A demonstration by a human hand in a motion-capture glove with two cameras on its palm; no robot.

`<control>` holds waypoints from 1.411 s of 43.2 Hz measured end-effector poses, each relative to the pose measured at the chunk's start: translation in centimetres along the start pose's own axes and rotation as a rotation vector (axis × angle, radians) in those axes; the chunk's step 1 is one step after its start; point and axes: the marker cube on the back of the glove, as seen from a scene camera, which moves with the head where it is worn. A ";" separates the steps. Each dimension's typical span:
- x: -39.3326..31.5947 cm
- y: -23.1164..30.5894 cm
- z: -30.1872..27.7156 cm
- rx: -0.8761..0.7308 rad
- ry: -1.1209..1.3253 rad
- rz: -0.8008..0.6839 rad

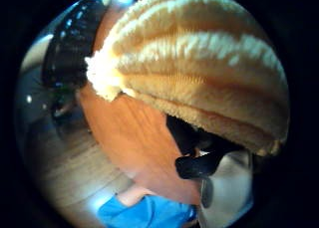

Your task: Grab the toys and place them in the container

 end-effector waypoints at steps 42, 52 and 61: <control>6.9 -4.2 -21.9 0.153 -0.530 0.270; 7.2 -5.9 -31.5 0.261 -0.584 0.177; 1.9 -10.6 -38.7 0.268 -0.693 0.226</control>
